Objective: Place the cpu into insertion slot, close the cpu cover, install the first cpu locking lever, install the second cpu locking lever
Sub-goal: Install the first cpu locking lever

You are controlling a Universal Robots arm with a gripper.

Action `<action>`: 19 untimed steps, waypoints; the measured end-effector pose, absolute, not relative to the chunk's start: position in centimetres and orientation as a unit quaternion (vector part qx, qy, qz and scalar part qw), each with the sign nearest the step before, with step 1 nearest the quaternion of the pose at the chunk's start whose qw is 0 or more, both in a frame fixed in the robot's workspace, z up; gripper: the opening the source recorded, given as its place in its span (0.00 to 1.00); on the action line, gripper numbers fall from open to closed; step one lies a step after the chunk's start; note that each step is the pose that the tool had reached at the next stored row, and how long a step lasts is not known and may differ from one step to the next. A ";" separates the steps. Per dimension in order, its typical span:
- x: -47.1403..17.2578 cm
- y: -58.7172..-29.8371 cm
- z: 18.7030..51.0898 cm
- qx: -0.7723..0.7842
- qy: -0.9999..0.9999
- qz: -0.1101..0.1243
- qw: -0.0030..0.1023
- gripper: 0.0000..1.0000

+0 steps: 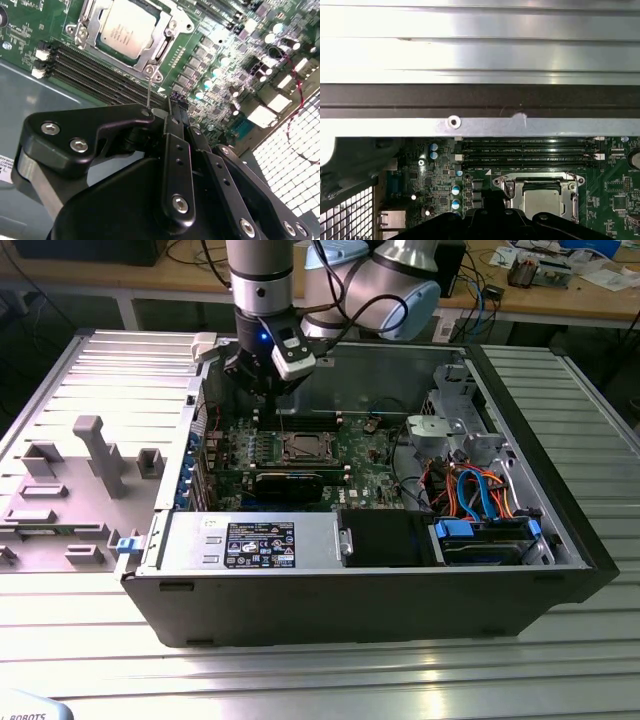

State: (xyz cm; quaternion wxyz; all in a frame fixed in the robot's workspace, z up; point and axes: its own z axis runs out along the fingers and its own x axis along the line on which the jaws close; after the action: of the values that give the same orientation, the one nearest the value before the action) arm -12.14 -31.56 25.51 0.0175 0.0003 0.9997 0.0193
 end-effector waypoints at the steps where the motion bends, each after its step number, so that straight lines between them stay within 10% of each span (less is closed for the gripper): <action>1: -11.1 -31.5 25.5 0.000 1.000 0.019 0.017 0.11; 19: -9.3 -31.5 24.9 0.000 1.000 0.021 0.016 0.11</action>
State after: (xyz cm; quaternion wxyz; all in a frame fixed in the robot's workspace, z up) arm -9.27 -31.46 24.87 0.0163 0.0004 0.9996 0.0213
